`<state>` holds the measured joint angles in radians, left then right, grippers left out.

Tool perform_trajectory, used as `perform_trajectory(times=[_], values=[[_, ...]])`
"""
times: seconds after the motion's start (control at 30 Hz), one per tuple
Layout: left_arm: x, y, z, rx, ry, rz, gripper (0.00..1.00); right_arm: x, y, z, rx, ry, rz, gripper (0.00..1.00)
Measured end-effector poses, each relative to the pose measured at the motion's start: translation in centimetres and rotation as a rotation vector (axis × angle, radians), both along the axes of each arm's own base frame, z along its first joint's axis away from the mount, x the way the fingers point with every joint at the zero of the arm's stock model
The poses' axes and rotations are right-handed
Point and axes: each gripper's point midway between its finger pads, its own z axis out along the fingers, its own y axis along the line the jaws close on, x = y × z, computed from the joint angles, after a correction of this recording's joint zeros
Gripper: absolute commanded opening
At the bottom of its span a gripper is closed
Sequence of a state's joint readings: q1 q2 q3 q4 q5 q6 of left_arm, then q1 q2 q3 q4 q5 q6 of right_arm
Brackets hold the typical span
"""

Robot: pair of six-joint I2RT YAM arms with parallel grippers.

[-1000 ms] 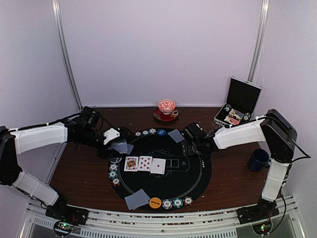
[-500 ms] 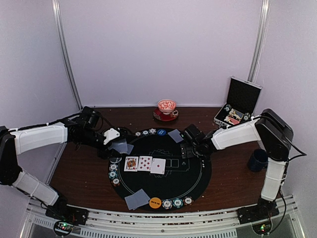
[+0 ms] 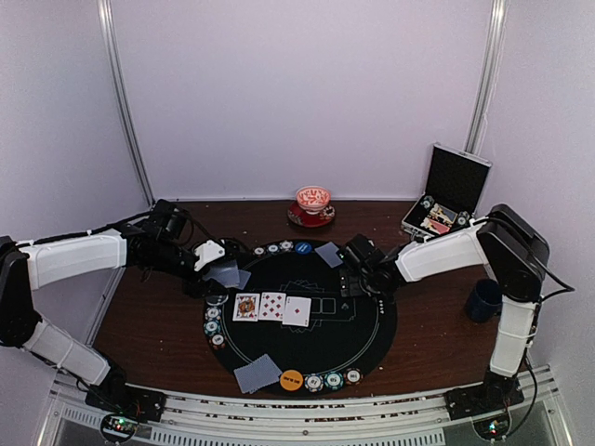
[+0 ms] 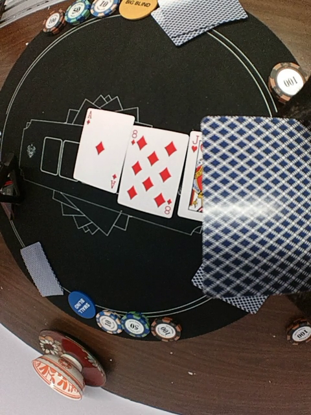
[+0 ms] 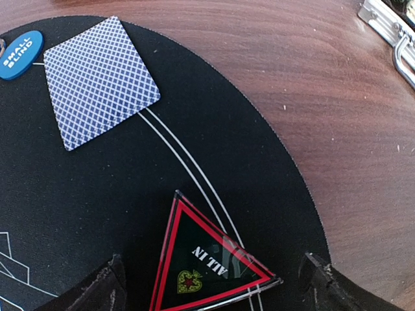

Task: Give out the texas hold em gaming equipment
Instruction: Move the all-in button to the small blind area.

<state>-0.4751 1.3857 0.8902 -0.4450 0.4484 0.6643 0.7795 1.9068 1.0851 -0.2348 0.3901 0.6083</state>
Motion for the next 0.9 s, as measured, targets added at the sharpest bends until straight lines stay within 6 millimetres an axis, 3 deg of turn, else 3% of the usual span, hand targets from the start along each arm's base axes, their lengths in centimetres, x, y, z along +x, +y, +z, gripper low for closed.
perform_trajectory(times=[0.4,0.63,0.9], values=[[0.00,0.00,0.00,0.000,0.000,0.000,0.62,-0.15,0.27,-0.27,0.051,0.001,-0.033,0.80],[0.00,0.00,0.00,0.000,0.000,0.000,0.62,-0.07,0.07,-0.26,0.045,-0.006,-0.043,0.67],[0.00,0.00,0.00,0.000,0.000,0.000,0.62,0.06,-0.16,-0.17,0.041,-0.018,-0.060,0.65]])
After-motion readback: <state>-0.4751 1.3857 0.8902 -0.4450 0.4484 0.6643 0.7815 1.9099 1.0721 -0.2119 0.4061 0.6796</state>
